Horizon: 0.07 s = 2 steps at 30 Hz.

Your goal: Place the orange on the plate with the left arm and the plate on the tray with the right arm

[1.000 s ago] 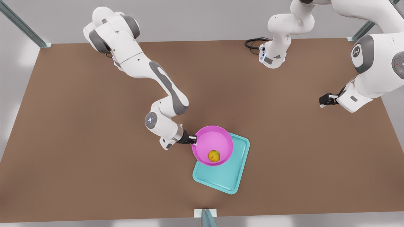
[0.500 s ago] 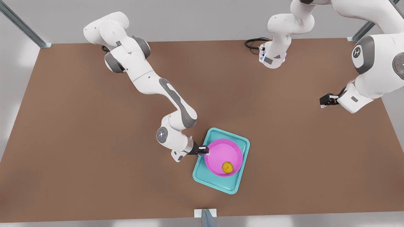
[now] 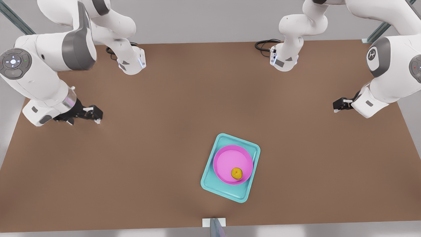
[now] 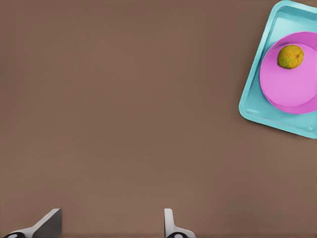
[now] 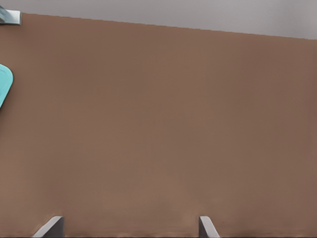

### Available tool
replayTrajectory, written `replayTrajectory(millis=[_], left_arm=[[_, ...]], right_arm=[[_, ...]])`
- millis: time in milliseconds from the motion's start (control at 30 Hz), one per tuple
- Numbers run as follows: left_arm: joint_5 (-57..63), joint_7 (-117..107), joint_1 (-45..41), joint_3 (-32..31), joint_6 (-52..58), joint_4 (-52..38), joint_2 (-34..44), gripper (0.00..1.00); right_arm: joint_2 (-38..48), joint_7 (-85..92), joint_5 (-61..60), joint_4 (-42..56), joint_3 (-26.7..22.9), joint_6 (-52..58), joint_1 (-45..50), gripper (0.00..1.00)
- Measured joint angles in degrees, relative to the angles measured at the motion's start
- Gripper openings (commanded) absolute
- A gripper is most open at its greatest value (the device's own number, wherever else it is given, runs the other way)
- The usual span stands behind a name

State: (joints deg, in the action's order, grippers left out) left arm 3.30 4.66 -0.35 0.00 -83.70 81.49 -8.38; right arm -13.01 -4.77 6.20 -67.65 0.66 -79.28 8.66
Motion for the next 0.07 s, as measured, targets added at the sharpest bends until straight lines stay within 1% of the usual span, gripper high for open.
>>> replayTrajectory(millis=[67], left_arm=[[-0.1,0.0,0.0,0.0,0.0,0.0,0.0,1.0]], right_arm=[[2.0,1.2,2.2,-1.9,0.8,3.9,-0.7,1.0]])
